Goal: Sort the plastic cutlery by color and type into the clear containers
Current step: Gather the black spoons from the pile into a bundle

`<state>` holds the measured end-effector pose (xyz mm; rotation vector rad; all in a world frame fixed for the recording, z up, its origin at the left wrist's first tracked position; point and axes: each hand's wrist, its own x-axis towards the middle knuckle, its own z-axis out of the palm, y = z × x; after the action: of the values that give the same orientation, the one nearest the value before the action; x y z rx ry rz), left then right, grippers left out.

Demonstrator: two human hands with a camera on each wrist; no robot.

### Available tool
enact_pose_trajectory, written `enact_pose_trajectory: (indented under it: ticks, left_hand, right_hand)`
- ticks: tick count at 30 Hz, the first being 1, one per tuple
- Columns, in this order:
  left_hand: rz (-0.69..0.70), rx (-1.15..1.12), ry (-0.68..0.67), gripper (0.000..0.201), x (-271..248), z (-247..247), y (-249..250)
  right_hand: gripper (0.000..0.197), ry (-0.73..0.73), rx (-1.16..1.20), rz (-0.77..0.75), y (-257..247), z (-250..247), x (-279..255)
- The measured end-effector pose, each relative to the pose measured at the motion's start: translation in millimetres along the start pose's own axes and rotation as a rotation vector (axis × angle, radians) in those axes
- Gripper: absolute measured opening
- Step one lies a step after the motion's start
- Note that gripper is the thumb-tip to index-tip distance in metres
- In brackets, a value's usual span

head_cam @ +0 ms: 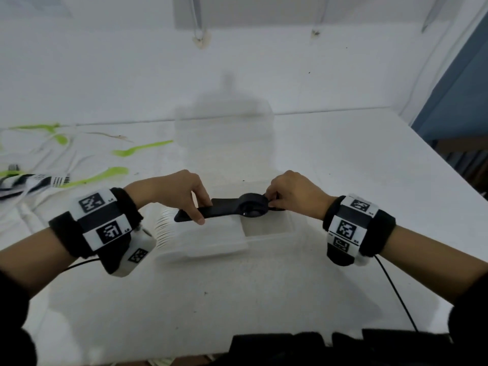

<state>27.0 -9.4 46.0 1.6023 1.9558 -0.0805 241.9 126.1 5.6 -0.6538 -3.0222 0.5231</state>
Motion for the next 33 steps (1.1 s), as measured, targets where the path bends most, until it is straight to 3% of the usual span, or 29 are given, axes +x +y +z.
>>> enact_pose_trajectory:
  ticks: [3, 11, 18, 22, 27, 33]
  left_hand:
    - [0.041, 0.017, -0.019, 0.031, 3.4, 4.1, 4.7]
    - [0.085, 0.104, 0.111, 0.037, 20.0, 17.3, 25.5]
    - [0.102, 0.088, 0.164, 0.036, 33.7, 23.8, 36.6]
    - [0.099, 0.133, 0.175, 0.035, 39.1, 23.9, 35.4]
    - [0.123, 0.176, 0.170, 0.037, 38.1, 23.4, 37.6]
    - [0.132, 0.258, 0.150, 0.046, 33.4, 23.9, 38.1]
  right_hand:
    - [0.014, 0.039, 0.095, 0.035, -0.5, -2.6, -0.7]
    - [0.015, 0.040, 0.079, 0.062, 0.6, -7.4, 1.6]
    - [0.021, 0.016, 0.095, 0.007, 0.2, -7.9, 0.7]
    - [0.030, -0.103, -0.061, -0.051, -3.2, -5.9, -2.2]
    - [0.030, -0.062, -0.181, -0.056, -8.2, 2.9, -4.3]
    - [0.024, -0.048, -0.162, 0.001, -10.0, 4.4, -2.7]
